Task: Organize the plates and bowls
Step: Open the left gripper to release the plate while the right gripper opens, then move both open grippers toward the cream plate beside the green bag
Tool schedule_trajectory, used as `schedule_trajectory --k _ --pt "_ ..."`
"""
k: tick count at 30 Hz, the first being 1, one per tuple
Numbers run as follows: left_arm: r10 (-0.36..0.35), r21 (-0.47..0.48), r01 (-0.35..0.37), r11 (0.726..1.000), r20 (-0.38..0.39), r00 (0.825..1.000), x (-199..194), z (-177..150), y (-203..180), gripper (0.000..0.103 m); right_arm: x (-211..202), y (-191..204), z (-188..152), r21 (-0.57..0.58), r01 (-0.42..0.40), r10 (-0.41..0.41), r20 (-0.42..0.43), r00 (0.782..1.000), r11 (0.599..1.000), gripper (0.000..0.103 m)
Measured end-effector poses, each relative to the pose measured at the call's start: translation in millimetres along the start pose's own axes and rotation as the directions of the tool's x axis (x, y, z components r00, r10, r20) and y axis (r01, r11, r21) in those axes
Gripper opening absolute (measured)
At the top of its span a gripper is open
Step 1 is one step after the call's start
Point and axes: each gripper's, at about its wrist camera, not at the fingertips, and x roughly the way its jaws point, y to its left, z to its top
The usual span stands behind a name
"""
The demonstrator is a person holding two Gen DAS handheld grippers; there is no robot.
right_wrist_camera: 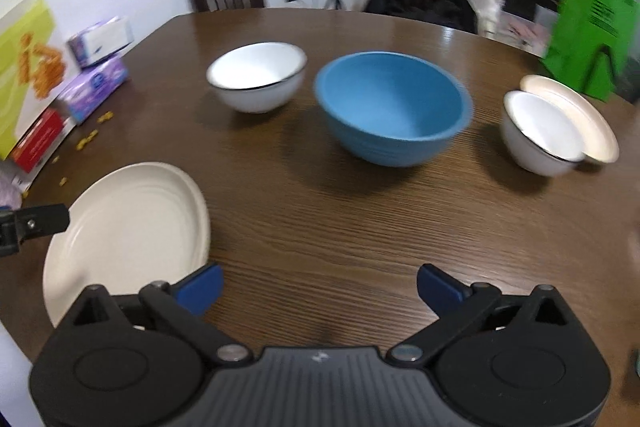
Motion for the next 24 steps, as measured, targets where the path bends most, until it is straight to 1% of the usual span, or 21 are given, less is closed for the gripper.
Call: schedule_trajectory --k 7,12,13,15,18,19,21,24 --pt "-0.062 -0.001 0.062 0.998 -0.003 0.998 5.4 0.8 -25.4 0.103 -17.1 -42.9 -3.7 0.061 0.081 -0.081 0.005 0.997 0.995 0.103" --pt "-0.112 -0.021 0.112 0.993 0.014 0.994 7.6 4.8 -29.7 0.103 -22.6 -69.2 -1.7 0.083 0.103 -0.104 0.0 0.995 0.991 0.103" --pt "-0.117 -0.021 0.118 0.993 0.027 0.993 7.1 7.5 -28.8 0.103 -23.0 -74.3 -0.5 0.086 0.099 -0.099 -0.006 0.995 0.991 0.103" --pt "-0.106 -0.032 0.109 0.994 0.067 0.992 3.7 16.2 -25.2 0.103 -22.6 -85.2 2.7 0.089 0.087 -0.086 -0.012 0.996 0.992 0.103" --pt "-0.099 -0.08 0.108 0.991 0.116 0.988 -4.0 32.7 -21.5 0.103 -23.9 -98.5 17.3 0.094 0.079 -0.077 -0.016 0.997 0.992 0.103" --pt "-0.101 -0.082 0.112 0.99 0.135 0.986 -9.4 37.5 -22.8 0.103 -25.2 -101.5 25.4 0.091 0.078 -0.078 -0.006 0.997 0.993 0.103" --pt "-0.099 -0.054 0.109 0.993 0.162 0.982 -18.1 43.4 -30.7 0.103 -30.5 -105.9 36.1 0.098 0.067 -0.072 0.046 0.996 0.993 0.103" --pt "-0.082 -0.006 0.083 0.997 0.133 0.988 -19.3 54.4 -50.2 0.103 -35.7 -118.3 43.6 0.161 0.005 -0.025 0.12 0.992 0.987 0.103"
